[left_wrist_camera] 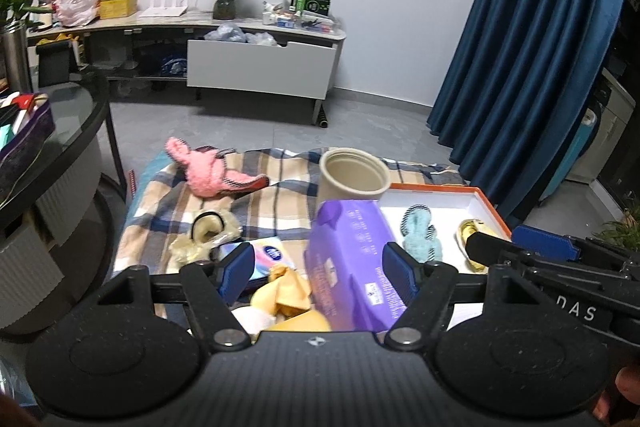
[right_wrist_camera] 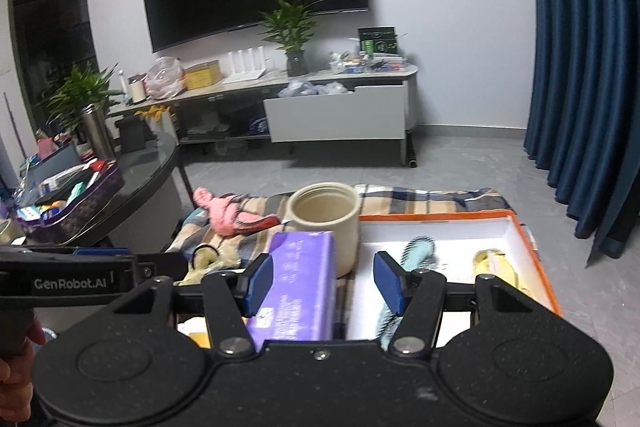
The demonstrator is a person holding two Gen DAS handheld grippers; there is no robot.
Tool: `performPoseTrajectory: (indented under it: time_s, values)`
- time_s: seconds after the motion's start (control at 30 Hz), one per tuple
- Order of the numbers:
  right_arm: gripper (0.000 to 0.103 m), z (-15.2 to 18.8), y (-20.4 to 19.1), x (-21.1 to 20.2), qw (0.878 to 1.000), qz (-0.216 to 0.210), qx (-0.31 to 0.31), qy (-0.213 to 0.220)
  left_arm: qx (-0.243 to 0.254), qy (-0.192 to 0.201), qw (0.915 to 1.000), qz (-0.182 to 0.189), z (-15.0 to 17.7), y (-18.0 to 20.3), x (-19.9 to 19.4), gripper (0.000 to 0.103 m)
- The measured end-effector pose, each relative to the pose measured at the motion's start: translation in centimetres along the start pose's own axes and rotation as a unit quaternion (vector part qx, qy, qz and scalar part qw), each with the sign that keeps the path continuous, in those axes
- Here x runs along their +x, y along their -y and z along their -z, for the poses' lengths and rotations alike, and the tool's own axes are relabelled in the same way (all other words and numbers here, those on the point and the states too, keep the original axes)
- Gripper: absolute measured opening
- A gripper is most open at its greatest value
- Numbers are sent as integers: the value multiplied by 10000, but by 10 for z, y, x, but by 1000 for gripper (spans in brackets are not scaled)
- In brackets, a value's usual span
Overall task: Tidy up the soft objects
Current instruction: 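Move both tools back over the pile of soft items on the blanket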
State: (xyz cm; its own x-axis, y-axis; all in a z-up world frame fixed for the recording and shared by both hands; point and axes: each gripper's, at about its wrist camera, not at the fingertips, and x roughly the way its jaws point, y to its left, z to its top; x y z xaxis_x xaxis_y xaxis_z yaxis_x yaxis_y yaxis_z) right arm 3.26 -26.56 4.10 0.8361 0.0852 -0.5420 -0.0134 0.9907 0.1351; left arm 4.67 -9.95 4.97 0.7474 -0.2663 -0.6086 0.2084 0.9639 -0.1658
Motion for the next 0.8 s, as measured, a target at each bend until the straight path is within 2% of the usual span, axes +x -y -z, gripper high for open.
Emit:
performPoseTrajectory:
  time_s: [0.5, 0.8]
  values:
    - [68, 14, -43, 13, 9986, -429, -230, -228, -313, -13, 9991, -274, 17, -48, -18, 73]
    - [68, 35, -57, 19, 9970, -557, -337, -414, -677, -190, 9961, -529, 33, -83, -19, 73]
